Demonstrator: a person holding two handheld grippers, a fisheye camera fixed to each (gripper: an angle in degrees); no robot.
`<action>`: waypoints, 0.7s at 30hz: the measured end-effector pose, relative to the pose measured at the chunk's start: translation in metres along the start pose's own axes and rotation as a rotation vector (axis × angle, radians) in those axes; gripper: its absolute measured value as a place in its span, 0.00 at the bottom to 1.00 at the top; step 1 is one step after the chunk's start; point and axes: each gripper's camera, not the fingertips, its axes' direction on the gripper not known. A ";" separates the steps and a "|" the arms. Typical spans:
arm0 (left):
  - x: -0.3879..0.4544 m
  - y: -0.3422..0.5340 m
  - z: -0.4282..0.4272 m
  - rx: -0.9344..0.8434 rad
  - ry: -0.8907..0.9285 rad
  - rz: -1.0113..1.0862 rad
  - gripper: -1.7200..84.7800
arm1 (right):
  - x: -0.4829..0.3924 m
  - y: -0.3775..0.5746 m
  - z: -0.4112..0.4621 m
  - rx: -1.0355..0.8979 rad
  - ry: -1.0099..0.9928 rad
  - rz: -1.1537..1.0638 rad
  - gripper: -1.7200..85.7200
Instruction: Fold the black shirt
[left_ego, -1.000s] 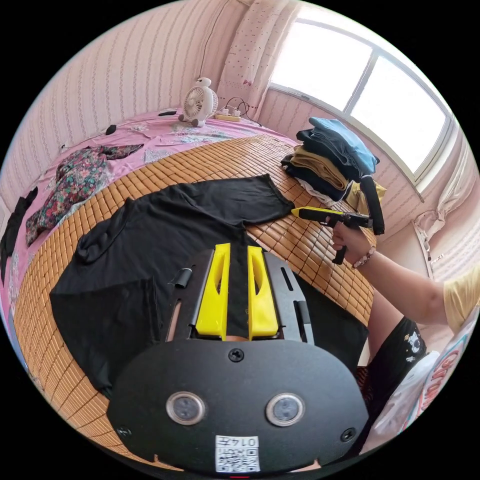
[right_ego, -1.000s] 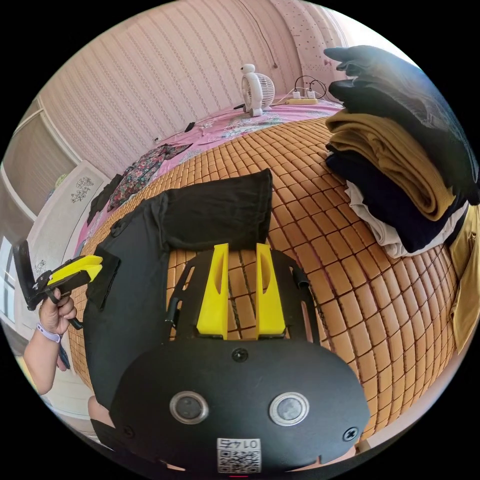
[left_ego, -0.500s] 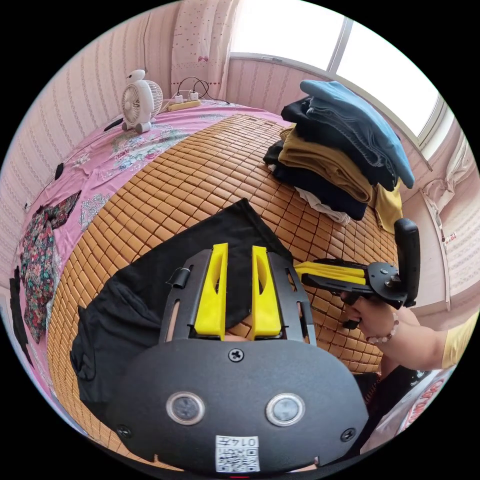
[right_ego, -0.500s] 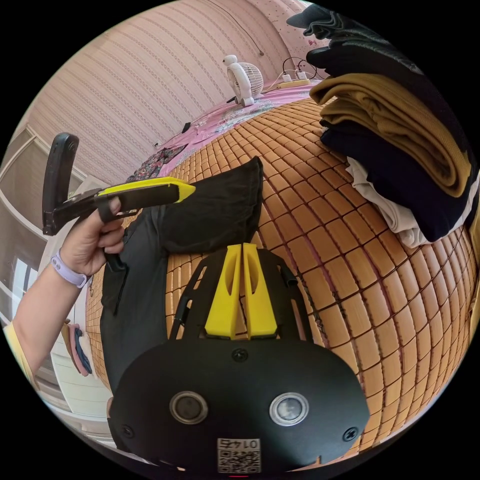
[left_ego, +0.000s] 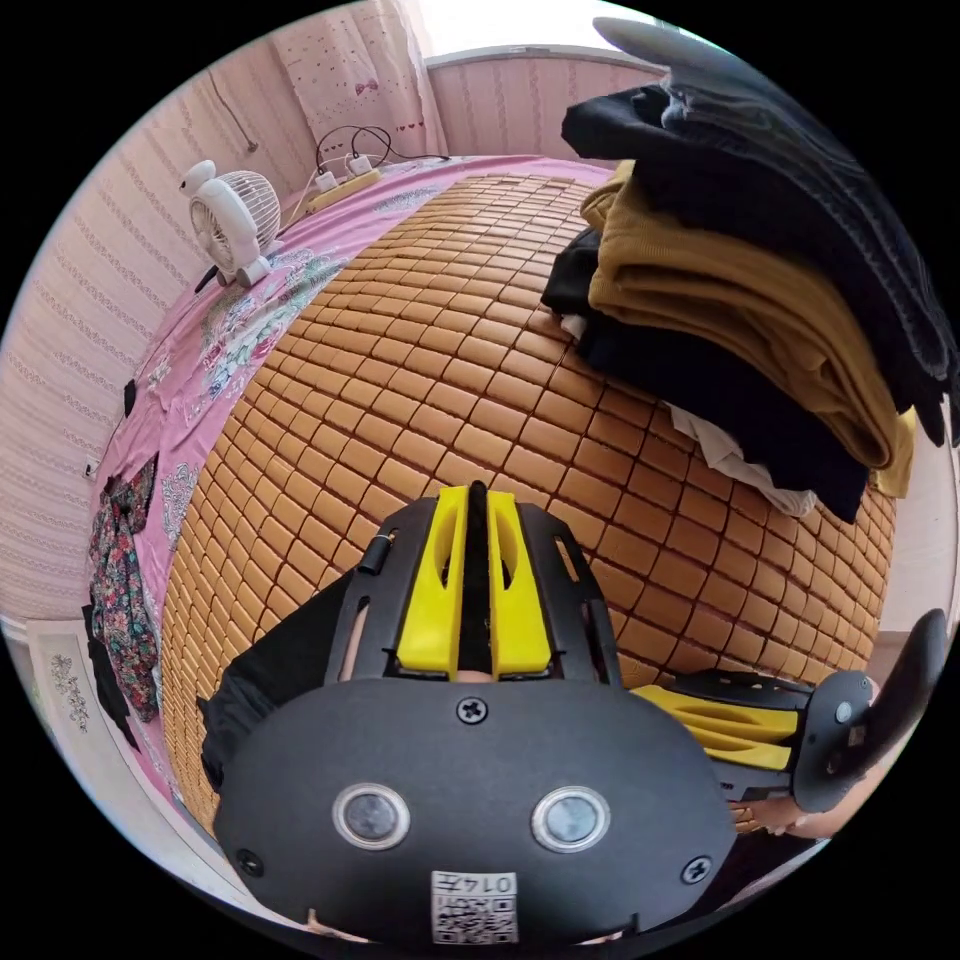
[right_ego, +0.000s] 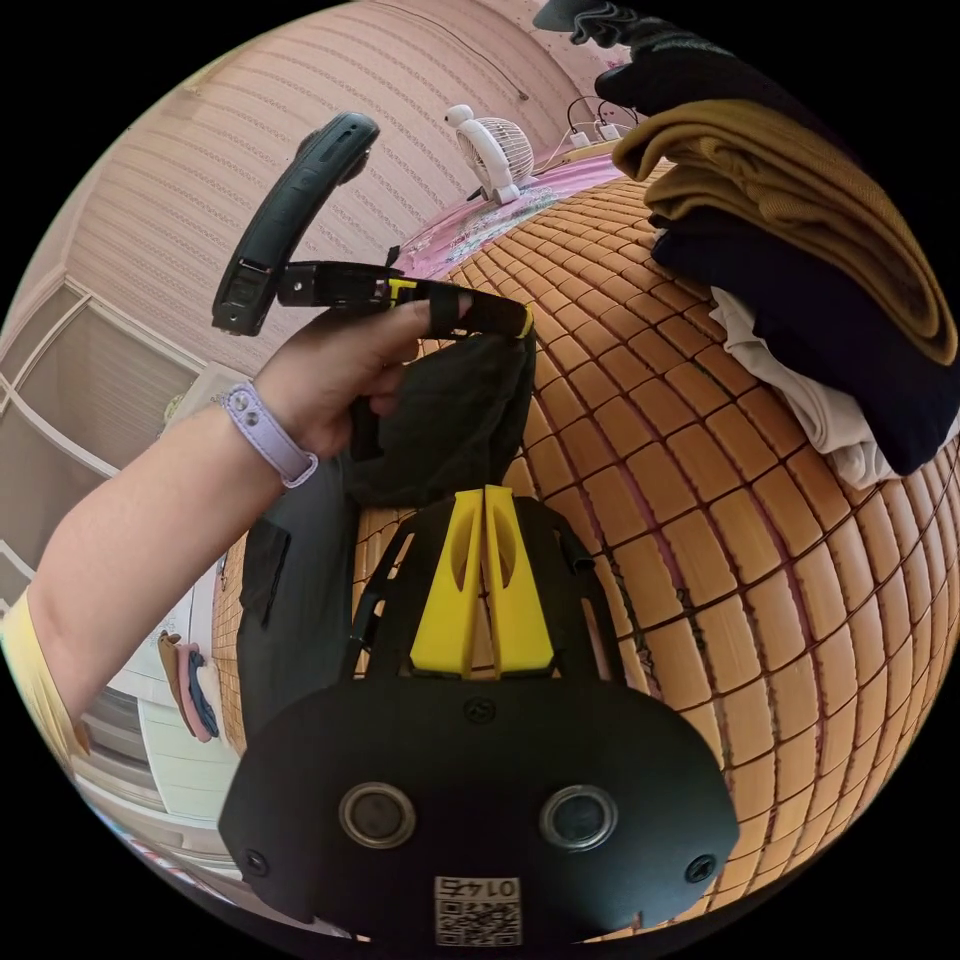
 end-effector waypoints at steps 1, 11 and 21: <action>0.000 0.001 -0.001 0.013 -0.018 0.003 0.06 | 0.002 0.001 -0.003 0.000 -0.013 0.007 0.02; -0.082 0.081 -0.109 0.235 -0.049 -0.129 0.02 | -0.052 0.007 -0.040 0.109 -0.153 -0.265 0.03; -0.191 0.368 -0.223 0.320 -0.177 -0.485 0.06 | -0.183 0.065 -0.017 -0.155 -0.403 -0.762 0.06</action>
